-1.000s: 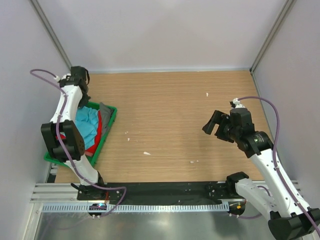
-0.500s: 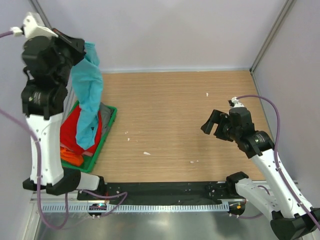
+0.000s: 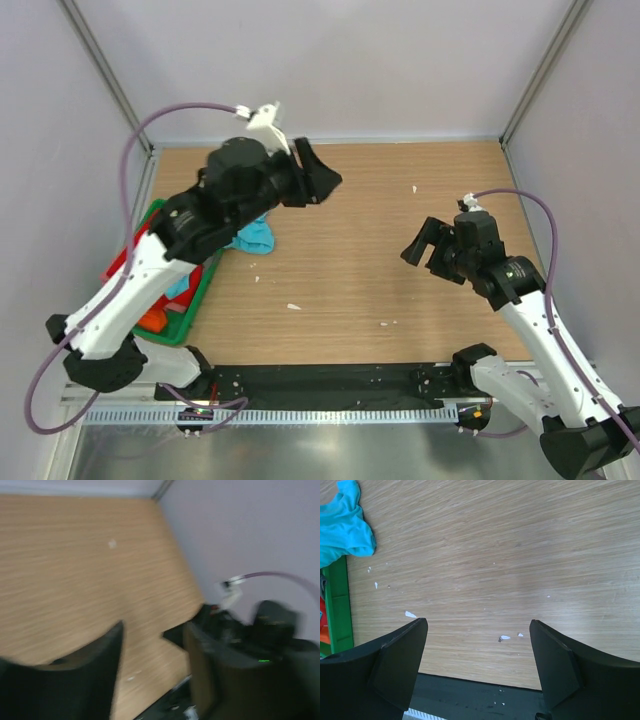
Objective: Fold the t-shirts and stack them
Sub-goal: Grab the tshirt from the pile
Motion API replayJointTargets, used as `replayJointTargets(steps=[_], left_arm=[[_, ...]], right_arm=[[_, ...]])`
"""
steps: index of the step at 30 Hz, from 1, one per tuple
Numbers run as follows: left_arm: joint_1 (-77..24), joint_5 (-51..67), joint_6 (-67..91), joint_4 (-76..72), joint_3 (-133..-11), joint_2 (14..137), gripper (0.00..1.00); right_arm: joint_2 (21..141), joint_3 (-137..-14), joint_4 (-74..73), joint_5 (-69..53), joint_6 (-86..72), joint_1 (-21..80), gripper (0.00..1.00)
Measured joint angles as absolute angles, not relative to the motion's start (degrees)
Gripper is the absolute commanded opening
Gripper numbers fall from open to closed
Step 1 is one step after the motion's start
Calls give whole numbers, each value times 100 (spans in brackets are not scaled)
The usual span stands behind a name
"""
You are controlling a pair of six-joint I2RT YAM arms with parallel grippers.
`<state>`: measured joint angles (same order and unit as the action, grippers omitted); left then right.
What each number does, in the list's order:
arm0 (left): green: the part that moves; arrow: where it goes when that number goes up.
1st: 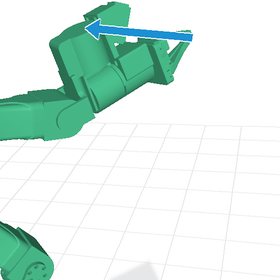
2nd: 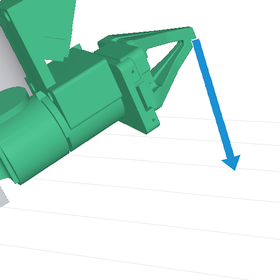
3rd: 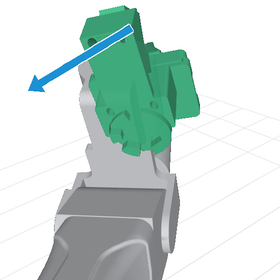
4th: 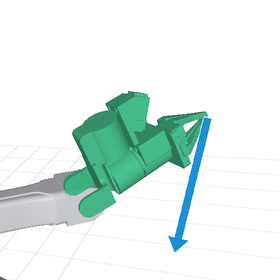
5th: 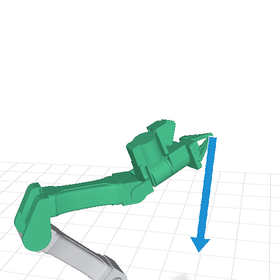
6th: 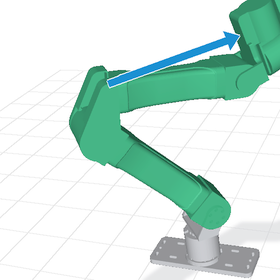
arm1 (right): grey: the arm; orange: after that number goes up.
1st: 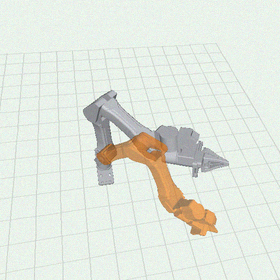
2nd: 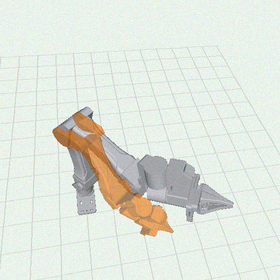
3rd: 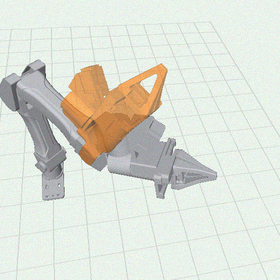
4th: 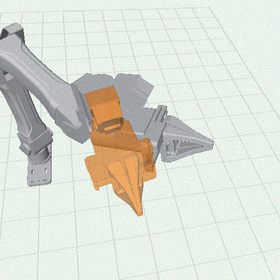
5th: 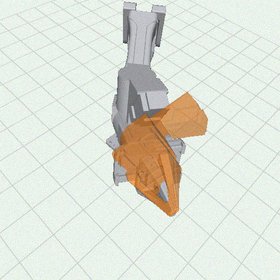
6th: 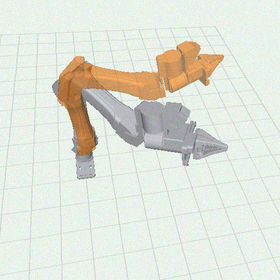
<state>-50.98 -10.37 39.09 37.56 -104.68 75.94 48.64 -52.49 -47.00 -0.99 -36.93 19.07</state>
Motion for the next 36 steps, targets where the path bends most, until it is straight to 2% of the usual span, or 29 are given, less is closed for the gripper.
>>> replayJointTargets(steps=[2, 5, 9, 15, 21, 26, 29, 30, 32, 33, 34, 35, 36], left_arm=[[-4893, -1225, 3948, 4239, -10099, 7824, 95], [-4195, -1367, 3857, 4930, -9817, 8093, 97], [-2985, -1621, 3505, 5275, -9509, 8361, 91], [-1511, -1708, 2722, 5221, -9386, 9174, 89], [-565, -1697, 2311, 5194, -9944, 10785, 83], [-84, -1697, 2211, 5212, -9950, 11319, 74], [16, -1684, 2215, 5212, -9970, 11336, 63], [16, -1653, 2209, 5203, -9994, 11336, 51], [-1, -1573, 2235, 5159, -10005, 11336, 38], [-5, -1518, 2224, 5135, -10003, 11336, 19], [-14, -1463, 2274, 5105, -10001, 11336, 7], [-21, -1420, 2281, 5089, -9998, 11336, 0], [-25, -1367, 2265, 5076, -9998, 11334, 0]], right_arm=[[4862, -5249, -4718, -113, -3771, 1907, 89], [4862, -5249, -4740, -117, -3879, 1907, 89], [4886, -5249, -4766, -117, -3983, 1907, 89], [5059, -5251, -4836, -115, -4097, 1907, 89], [5336, -5437, -4943, -86, -4099, 1907, 89], [5516, -5695, -4980, 51, -4053, 1907, 90], [5564, -5710, -4989, 108, -4018, 1907, 91], [5579, -5710, -4998, 128, -4001, 1907, 91], [5618, -5710, -5009, 161, -3953, 1907, 91], [5640, -5712, -5013, 167, -3933, 1907, 91], [5666, -5712, -5022, 176, -3920, 1907, 91], [5686, -5712, -5024, 185, -3911, 1907, 91], [5706, -5714, -5024, 187, -3900, 1907, 91]])
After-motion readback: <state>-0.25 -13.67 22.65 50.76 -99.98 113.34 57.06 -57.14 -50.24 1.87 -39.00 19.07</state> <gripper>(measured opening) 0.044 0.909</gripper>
